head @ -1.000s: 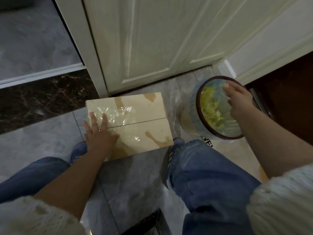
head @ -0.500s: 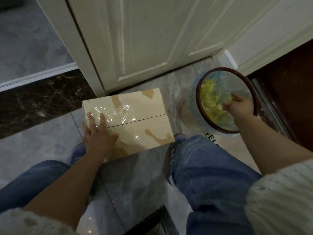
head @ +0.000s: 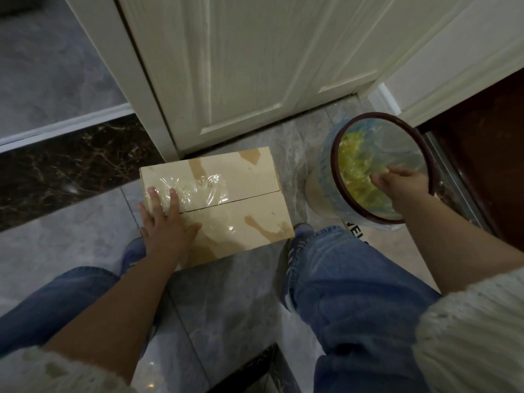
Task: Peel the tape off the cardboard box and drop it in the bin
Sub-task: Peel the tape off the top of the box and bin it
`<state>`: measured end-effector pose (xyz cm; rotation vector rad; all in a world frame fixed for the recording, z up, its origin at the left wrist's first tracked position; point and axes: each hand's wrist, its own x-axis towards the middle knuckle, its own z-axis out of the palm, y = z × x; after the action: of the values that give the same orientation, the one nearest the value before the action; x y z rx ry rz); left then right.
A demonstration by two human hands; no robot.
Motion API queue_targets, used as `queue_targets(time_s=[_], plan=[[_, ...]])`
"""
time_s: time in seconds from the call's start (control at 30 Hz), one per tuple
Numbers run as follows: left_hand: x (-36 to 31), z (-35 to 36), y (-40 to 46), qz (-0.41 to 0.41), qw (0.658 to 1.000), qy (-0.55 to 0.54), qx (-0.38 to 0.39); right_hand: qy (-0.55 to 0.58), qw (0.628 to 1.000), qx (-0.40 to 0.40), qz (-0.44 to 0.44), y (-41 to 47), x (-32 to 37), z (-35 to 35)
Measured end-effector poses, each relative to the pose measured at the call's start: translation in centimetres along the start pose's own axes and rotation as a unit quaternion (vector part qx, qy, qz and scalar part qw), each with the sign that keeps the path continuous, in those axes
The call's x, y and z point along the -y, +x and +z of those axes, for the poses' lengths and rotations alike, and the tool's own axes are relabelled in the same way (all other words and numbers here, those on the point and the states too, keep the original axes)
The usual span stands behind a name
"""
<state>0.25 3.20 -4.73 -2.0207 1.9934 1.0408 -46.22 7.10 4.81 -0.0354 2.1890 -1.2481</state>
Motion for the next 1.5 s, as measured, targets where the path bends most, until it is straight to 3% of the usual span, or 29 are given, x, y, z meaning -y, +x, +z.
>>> queue_targets(time_s=[0.1, 0.23, 0.6, 0.77, 0.9, 1.1, 1.23, 1.5], plan=[[0.0, 0.0, -0.1, -0.004, 1.0, -0.002, -0.001, 0.01, 0.999, 0.03, 0.031, -0.7, 0.8, 0.4], [-0.1, 0.0, 0.0, -0.003, 1.0, 0.001, 0.001, -0.071, 0.996, 0.055, 0.022, -1.2, 1.7, 1.1], [0.1, 0.1, 0.1, 0.001, 1.0, 0.004, 0.001, -0.119, 0.993, 0.017, -0.007, -0.9, 1.0, 1.9], [0.1, 0.0, 0.1, -0.003, 1.0, 0.004, 0.002, -0.03, 0.999, 0.026, -0.023, -0.6, 1.0, 2.2], [0.2, 0.0, 0.1, -0.001, 1.0, -0.001, 0.01, -0.059, 0.997, 0.047, -0.036, -0.2, 0.7, 2.3], [0.2, -0.1, 0.1, 0.002, 1.0, 0.005, 0.012, -0.188, 0.979, 0.013, -0.073, -0.1, 0.2, 1.8], [0.4, 0.0, 0.2, 0.0, 1.0, 0.024, 0.008, -0.148, 0.988, -0.004, -0.043, 0.0, -0.2, 2.1], [0.1, -0.4, 0.0, 0.001, 1.0, 0.011, 0.015, -0.188, 0.98, -0.01, -0.065, -0.8, 0.5, 2.5]])
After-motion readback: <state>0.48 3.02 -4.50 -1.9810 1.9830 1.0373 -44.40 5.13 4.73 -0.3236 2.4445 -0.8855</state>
